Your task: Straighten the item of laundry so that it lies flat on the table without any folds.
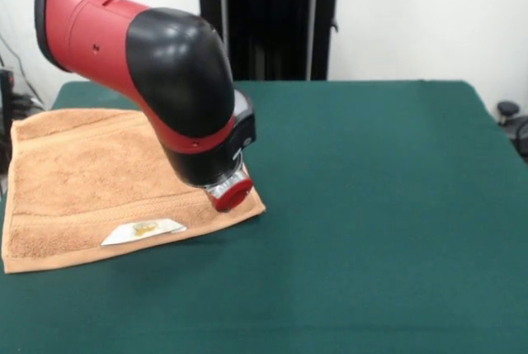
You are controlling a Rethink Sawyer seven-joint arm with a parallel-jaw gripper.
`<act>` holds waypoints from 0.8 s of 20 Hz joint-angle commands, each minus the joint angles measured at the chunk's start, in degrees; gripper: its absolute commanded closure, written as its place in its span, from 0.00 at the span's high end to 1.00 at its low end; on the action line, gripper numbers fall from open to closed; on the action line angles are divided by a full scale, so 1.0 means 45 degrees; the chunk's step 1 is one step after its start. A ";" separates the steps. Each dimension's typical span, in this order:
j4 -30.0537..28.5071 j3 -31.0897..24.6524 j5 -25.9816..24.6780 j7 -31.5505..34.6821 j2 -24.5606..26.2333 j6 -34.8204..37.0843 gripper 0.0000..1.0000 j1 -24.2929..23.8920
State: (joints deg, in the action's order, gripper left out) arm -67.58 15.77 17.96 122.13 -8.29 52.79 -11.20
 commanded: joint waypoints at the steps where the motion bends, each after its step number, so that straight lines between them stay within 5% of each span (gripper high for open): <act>1: 0.2362 -0.2155 0.1142 0.2895 0.3223 -0.4999 0.00 0.0717; 16: 0.5200 -0.1441 0.1273 0.3593 0.4760 -0.4239 0.00 0.0782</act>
State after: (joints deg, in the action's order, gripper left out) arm -55.47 18.72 18.09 122.13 -1.77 66.27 -11.00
